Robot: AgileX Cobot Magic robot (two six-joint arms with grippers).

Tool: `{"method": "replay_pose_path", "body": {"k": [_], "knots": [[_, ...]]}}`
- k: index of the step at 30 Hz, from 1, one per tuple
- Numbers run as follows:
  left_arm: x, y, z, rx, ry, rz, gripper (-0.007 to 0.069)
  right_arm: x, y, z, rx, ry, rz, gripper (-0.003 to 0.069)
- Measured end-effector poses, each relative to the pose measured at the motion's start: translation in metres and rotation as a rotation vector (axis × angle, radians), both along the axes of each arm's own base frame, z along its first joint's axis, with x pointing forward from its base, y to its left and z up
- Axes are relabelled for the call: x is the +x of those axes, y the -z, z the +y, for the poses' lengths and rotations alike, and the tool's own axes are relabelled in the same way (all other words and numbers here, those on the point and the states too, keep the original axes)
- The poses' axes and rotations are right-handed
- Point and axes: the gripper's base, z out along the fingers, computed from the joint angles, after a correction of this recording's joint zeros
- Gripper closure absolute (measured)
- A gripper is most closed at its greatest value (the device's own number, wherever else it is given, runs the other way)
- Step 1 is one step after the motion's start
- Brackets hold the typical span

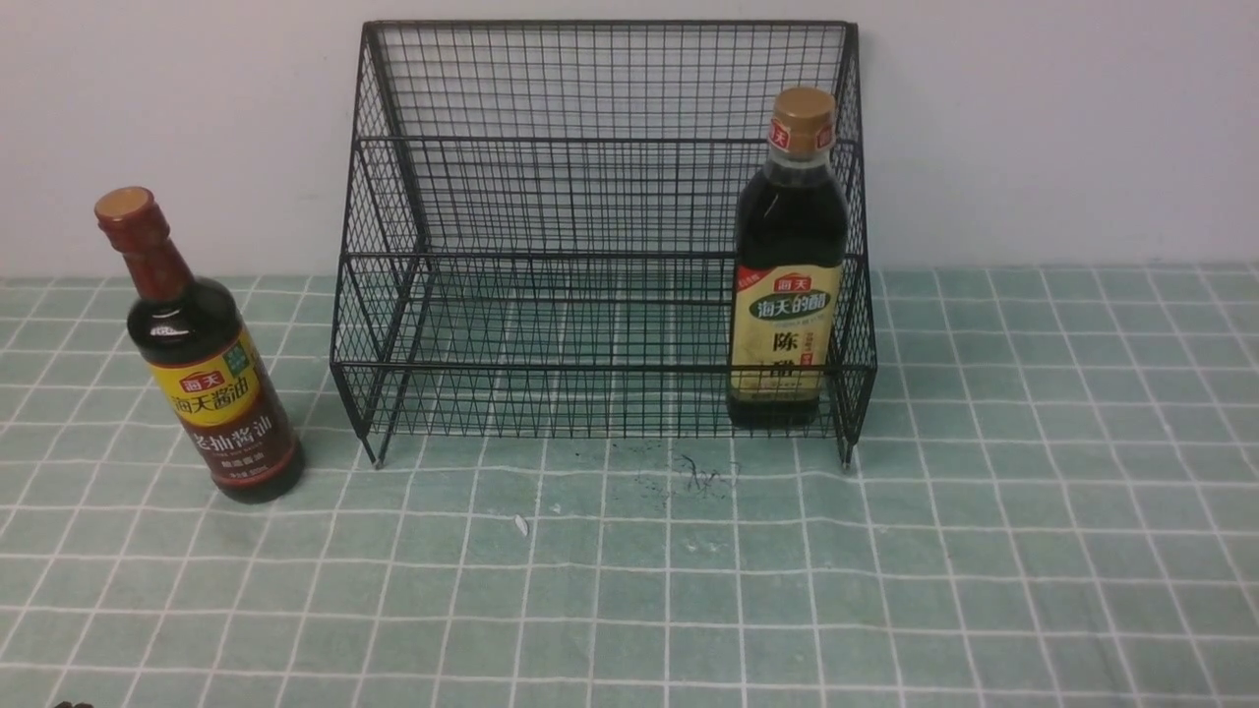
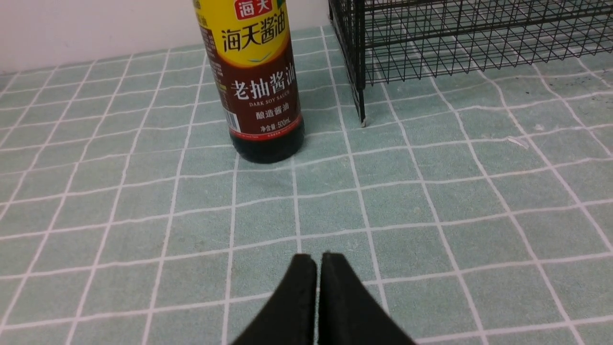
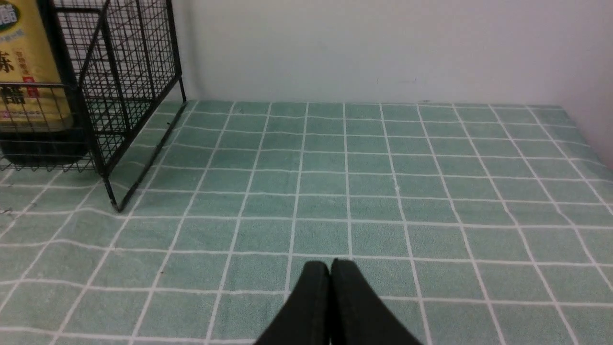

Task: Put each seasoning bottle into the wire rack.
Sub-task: Use the left arm to grab the condiment bottle closest to it

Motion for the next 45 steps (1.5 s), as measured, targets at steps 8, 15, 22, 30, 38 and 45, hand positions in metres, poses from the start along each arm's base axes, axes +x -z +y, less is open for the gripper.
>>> {"method": "replay_pose_path", "body": {"k": [8, 15, 22, 30, 38, 45], "knots": [[0.000, 0.000, 0.000, 0.000, 0.000, 0.000, 0.0631, 0.000, 0.000, 0.000, 0.005, 0.002, -0.001, 0.0673], [0.000, 0.000, 0.000, 0.000, 0.000, 0.000, 0.0631, 0.000, 0.000, 0.000, 0.021, 0.005, -0.002, 0.0673], [0.000, 0.000, 0.000, 0.000, 0.000, 0.000, 0.0631, 0.000, 0.000, 0.000, 0.021, 0.005, -0.002, 0.0673], [0.000, 0.000, 0.000, 0.000, 0.000, 0.000, 0.0631, 0.000, 0.000, 0.000, 0.021, 0.005, -0.003, 0.0673], [0.000, 0.000, 0.000, 0.008, 0.000, -0.004, 0.0631, 0.000, 0.000, 0.000, 0.021, 0.005, -0.003, 0.0673], [0.004, -0.025, -0.003, -0.152, 0.004, -0.283, 0.0631, 0.000, 0.000, 0.000, 0.021, 0.005, -0.003, 0.0673]]}}
